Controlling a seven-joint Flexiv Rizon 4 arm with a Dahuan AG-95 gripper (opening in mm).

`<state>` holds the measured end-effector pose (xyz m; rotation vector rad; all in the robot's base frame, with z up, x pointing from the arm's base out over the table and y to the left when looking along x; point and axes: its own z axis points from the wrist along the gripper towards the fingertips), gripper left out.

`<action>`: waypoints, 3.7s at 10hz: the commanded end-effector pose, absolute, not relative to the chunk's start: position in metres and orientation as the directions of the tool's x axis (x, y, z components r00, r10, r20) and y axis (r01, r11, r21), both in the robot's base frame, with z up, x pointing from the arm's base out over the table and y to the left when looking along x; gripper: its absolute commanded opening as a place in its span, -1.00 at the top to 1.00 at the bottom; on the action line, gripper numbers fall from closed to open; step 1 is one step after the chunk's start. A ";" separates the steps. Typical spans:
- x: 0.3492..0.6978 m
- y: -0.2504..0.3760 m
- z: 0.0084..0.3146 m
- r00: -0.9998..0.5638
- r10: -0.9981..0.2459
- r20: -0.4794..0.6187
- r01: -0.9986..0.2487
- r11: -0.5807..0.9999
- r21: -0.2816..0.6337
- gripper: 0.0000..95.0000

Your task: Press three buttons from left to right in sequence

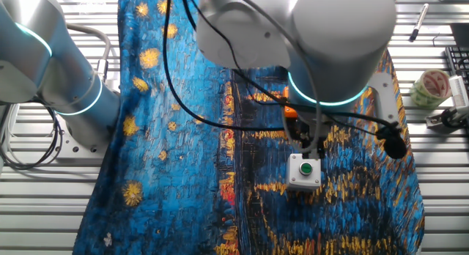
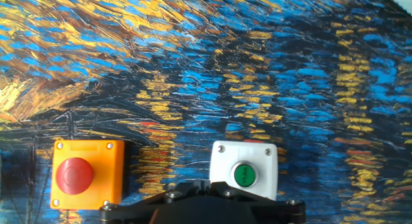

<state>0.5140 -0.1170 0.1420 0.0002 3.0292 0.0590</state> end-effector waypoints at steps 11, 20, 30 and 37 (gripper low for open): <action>0.514 -0.128 0.138 -0.993 -0.031 -0.118 -0.038 0.998 0.055 1.00; 0.515 -0.128 0.135 -0.991 -0.040 -0.125 -0.047 0.997 0.059 0.60; 0.524 -0.133 0.116 -0.991 -0.042 -0.128 -0.049 0.997 0.054 0.60; 0.521 -0.140 0.109 -0.990 -0.048 -0.133 -0.056 0.997 0.056 1.00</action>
